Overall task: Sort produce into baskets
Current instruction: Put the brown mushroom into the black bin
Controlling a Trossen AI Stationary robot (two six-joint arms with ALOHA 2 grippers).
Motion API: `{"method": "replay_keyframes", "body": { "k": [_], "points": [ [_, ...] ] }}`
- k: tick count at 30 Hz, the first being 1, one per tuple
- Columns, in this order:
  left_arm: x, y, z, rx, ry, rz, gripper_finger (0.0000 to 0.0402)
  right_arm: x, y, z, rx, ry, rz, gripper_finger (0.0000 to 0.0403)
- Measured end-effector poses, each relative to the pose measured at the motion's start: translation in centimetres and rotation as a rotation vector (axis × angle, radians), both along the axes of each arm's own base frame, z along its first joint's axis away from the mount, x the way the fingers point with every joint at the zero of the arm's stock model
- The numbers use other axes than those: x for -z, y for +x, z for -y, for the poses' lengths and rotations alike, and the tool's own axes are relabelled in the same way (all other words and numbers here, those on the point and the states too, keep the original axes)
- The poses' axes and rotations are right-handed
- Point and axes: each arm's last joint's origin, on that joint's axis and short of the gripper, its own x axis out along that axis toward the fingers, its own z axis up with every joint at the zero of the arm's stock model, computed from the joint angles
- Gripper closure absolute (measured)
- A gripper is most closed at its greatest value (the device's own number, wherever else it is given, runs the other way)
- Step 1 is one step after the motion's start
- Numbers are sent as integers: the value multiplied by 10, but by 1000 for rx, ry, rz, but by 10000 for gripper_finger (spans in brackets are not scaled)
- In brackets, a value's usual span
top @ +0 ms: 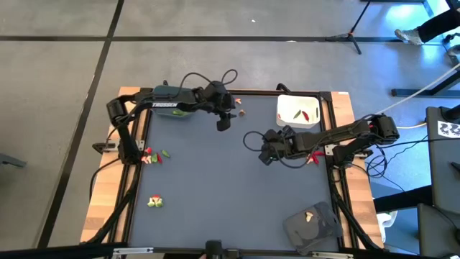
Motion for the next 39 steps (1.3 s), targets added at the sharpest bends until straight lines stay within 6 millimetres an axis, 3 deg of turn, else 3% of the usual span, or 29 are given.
{"method": "replay_keyframes", "body": {
  "k": [4, 13, 22, 29, 33, 39],
  "points": [
    [4, 10, -19, 32, -27, 8, 227, 0, 2, 0, 2, 2, 20, 174],
    [41, 19, -66, 88, -118, -53, 253, -1, 2, 0, 2, 3, 27, 174],
    [66, 14, -86, 191, -167, -47, 277, -1, 5, 0, 7, 8, 55, 174],
    [60, 10, -108, 25, -20, -24, 288, -2, 7, 0, 8, 11, 80, 174],
    [60, 8, -117, 2, 44, -16, 280, -2, 7, 0, 9, 12, 81, 174],
    [61, 10, -118, 23, 91, -8, 227, -2, 7, 0, 21, 20, 91, 174]
  ]
}}
